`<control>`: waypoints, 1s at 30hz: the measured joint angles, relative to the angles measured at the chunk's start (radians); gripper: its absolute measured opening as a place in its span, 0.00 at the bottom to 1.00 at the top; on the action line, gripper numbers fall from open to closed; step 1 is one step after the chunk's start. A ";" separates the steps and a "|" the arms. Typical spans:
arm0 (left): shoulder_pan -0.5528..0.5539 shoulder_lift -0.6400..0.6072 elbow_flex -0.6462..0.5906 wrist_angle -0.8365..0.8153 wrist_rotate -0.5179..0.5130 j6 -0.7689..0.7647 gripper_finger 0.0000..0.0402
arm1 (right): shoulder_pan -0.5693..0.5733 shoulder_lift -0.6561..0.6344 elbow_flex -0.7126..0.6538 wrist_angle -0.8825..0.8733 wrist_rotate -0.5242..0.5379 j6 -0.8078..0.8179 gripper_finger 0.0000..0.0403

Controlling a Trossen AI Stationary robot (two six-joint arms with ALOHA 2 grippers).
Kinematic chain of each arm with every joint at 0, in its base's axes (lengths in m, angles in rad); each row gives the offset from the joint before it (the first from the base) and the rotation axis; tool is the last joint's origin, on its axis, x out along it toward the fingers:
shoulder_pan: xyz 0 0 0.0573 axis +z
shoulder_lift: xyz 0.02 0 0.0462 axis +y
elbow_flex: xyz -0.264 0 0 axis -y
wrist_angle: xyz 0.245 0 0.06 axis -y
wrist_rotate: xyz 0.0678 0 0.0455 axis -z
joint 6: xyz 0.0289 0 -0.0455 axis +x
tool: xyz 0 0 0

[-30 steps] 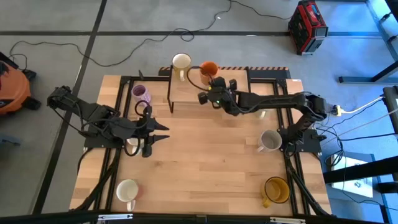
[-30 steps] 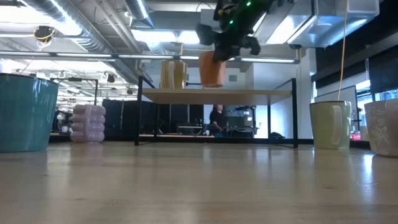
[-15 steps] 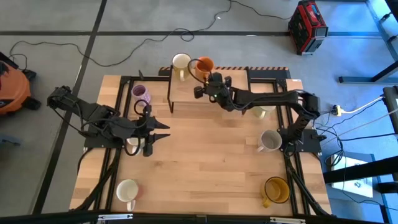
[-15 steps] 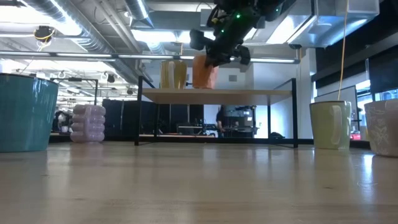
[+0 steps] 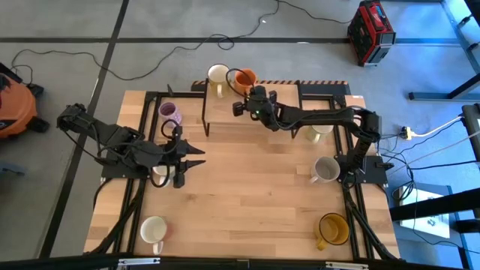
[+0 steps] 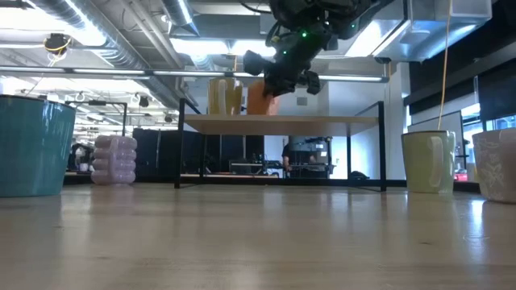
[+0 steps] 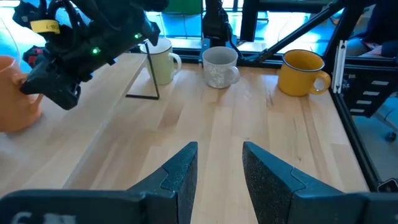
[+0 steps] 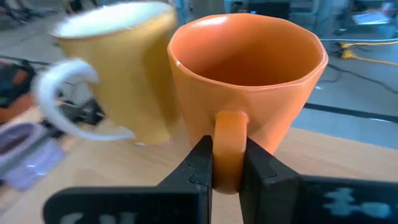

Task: Place coffee mugs
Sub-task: Put the orange mug on the shelf

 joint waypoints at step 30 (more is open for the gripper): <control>0.000 0.000 0.000 0.000 -0.018 0.000 0.30 | -0.006 0.074 0.100 -0.044 -0.043 -0.069 0.16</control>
